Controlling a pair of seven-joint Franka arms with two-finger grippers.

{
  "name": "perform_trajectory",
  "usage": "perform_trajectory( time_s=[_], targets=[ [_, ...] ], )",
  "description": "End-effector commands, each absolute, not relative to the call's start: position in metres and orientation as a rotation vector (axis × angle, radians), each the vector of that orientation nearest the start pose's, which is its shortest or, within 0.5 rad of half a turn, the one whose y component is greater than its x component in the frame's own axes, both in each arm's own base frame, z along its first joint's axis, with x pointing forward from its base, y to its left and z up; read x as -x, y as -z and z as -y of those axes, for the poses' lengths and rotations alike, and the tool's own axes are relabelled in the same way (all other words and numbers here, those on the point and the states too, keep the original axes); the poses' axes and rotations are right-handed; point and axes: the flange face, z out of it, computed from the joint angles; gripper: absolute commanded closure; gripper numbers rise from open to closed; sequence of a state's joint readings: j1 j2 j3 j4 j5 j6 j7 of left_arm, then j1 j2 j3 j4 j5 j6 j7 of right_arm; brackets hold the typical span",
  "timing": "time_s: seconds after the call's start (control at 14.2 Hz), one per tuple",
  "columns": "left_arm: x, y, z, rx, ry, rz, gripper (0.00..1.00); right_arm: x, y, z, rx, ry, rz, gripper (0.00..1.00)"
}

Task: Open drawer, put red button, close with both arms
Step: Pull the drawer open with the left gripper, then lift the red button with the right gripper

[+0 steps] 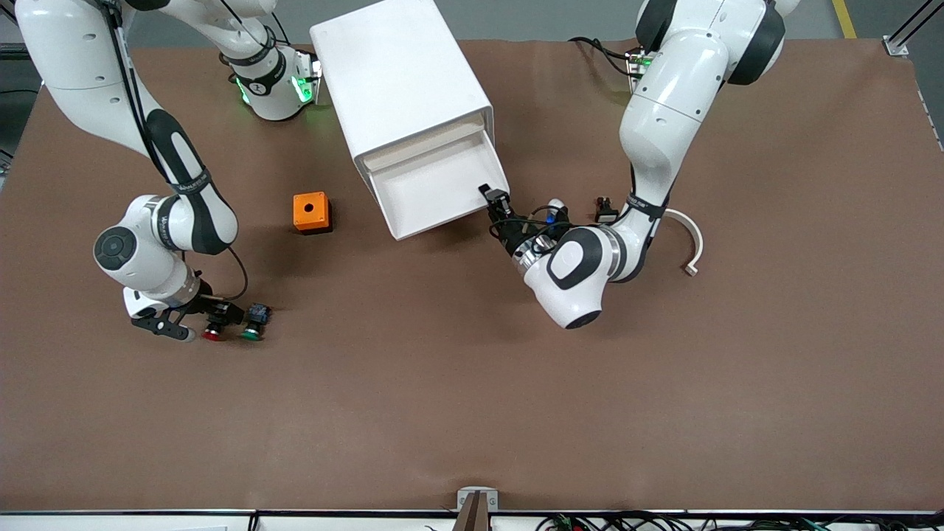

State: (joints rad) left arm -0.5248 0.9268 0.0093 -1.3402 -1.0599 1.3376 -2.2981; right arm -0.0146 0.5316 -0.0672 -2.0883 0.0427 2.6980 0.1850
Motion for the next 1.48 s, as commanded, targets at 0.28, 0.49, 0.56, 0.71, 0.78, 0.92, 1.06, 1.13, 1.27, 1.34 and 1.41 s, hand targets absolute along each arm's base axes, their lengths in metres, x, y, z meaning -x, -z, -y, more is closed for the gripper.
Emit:
perform_trajectory(
  time_s=[0.28, 0.49, 0.56, 0.71, 0.78, 0.92, 1.06, 1.13, 1.27, 1.34, 1.41],
  targets=[
    [-0.54, -0.186, 0.408, 1.045, -1.472, 1.883, 0.87, -0.589, -0.175, 0.048, 3.105, 0.056, -0.475, 1.0],
    [-0.545, -0.185, 0.4, 1.03, -1.479, 1.895, 0.86, -0.591, -0.178, 0.047, 3.104, 0.032, -0.476, 1.0],
    [-0.547, -0.185, 0.397, 1.024, -1.483, 1.898, 0.86, -0.593, -0.181, 0.046, 3.104, 0.017, -0.474, 1.0],
    [-0.547, -0.185, 0.397, 1.024, -1.483, 1.898, 0.86, -0.597, -0.185, 0.047, 3.103, -0.019, -0.477, 1.0],
    [-0.547, -0.185, 0.397, 1.024, -1.483, 1.898, 0.86, -0.598, -0.188, 0.048, 3.103, -0.029, -0.477, 1.0],
    [-0.547, -0.185, 0.397, 1.024, -1.483, 1.898, 0.73, -0.6, -0.195, 0.046, 3.103, -0.046, -0.471, 1.0],
    [-0.547, -0.184, 0.398, 1.035, -1.487, 1.897, 0.0, -0.607, -0.216, 0.044, 3.099, -0.085, -0.47, 1.0],
    [-0.547, -0.184, 0.399, 1.048, -1.492, 1.893, 0.0, -0.609, -0.227, 0.045, 3.096, -0.109, -0.473, 1.0],
    [-0.547, -0.184, 0.399, 1.058, -1.497, 1.89, 0.0, -0.613, -0.253, 0.045, 3.091, -0.131, -0.475, 1.0],
    [-0.549, -0.187, 0.399, 1.08, -1.508, 1.89, 0.0, -0.615, -0.269, 0.043, 3.089, -0.129, -0.47, 1.0],
    [-0.55, -0.19, 0.399, 1.107, -1.517, 1.888, 0.0, -0.616, -0.285, 0.041, 3.085, -0.148, -0.467, 1.0]
  ],
)
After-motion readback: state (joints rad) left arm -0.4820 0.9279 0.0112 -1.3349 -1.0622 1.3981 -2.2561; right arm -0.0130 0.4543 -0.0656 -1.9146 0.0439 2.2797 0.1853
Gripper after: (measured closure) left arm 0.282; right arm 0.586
